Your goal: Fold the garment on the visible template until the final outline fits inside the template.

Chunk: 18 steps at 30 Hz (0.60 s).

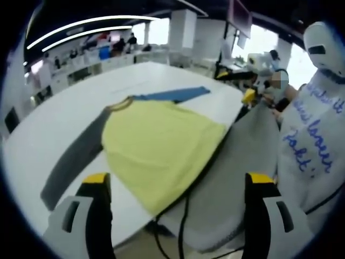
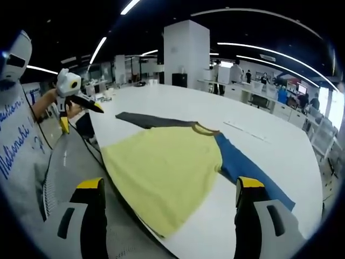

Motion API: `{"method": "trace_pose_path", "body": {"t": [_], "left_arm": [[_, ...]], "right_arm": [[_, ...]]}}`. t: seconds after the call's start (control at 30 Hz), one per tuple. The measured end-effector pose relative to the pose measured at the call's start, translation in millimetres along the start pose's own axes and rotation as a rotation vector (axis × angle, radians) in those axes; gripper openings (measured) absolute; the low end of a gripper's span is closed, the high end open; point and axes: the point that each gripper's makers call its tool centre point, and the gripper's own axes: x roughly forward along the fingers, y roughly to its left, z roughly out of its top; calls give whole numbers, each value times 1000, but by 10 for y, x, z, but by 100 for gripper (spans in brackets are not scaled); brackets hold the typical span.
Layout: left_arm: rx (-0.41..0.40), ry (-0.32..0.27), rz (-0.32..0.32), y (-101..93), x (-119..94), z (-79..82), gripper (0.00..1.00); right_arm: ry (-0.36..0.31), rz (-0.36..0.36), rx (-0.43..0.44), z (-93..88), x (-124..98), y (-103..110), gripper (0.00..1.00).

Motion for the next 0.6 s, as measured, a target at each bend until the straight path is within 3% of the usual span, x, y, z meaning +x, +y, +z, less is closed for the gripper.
{"method": "trace_pose_path", "body": {"t": [0.6], "left_arm": [[7,-11,1,-3,-7,13,99]], "right_arm": [[10,-14,-14,-30,-7,-64,100]]}}
